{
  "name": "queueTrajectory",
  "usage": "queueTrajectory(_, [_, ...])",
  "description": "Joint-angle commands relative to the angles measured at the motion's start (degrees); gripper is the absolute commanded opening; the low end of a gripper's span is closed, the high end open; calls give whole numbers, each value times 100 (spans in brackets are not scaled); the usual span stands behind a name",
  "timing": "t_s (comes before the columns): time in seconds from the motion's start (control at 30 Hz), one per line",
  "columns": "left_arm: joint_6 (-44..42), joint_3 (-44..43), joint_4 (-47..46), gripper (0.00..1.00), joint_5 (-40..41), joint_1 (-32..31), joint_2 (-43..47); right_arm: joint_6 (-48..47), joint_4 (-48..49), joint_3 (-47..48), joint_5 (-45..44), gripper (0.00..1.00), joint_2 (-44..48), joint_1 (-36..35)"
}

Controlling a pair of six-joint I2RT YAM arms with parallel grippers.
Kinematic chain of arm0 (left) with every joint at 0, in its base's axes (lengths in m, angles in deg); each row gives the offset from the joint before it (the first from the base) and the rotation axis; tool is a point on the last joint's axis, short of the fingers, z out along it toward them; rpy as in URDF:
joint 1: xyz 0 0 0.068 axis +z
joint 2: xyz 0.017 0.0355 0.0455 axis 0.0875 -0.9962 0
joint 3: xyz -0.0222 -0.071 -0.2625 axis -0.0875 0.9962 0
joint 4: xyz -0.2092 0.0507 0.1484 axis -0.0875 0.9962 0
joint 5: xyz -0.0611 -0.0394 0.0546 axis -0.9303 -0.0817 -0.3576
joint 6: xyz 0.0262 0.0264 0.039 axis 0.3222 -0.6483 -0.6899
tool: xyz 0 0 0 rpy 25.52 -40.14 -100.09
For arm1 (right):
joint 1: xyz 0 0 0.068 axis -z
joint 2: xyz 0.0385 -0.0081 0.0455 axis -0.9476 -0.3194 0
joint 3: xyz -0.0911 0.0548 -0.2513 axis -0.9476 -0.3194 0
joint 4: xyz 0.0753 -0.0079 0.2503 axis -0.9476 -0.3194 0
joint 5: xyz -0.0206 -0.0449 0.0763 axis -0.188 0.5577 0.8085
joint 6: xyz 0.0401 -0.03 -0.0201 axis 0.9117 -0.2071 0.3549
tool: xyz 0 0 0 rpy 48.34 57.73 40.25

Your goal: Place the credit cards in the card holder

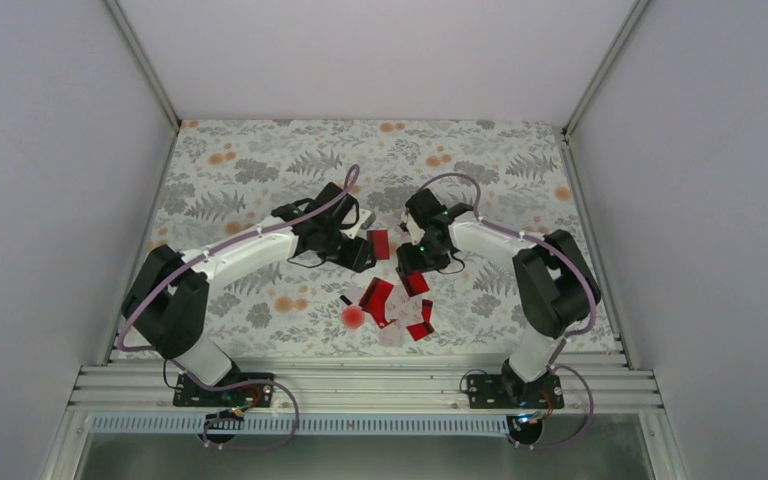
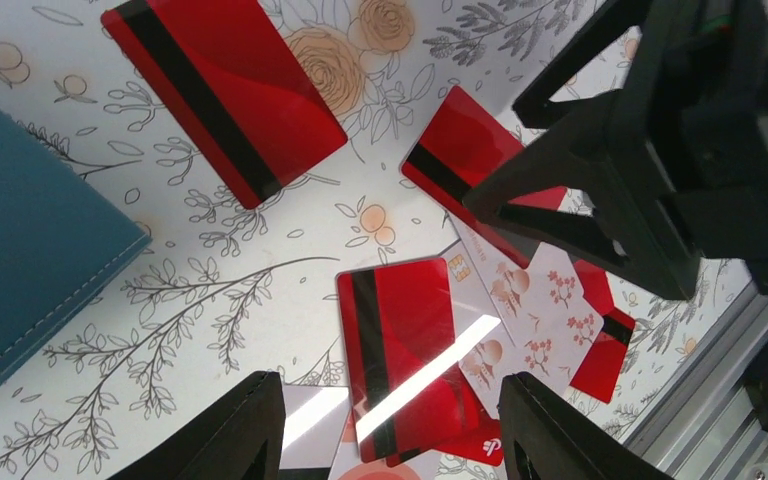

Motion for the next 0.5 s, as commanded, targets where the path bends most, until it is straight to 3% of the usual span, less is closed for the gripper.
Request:
queueTrajectory(0.0, [-29, -154, -198, 55, -85, 10, -91, 24, -455, -32, -163, 66, 436, 10])
queueTrajectory(0.2, [3, -197, -272, 55, -83, 11, -169, 381, -645, -196, -450, 86, 502, -278])
queueTrajectory(0.47, [-69, -292, -199, 55, -64, 16, -191, 463, -663, -216, -698, 87, 29, -491])
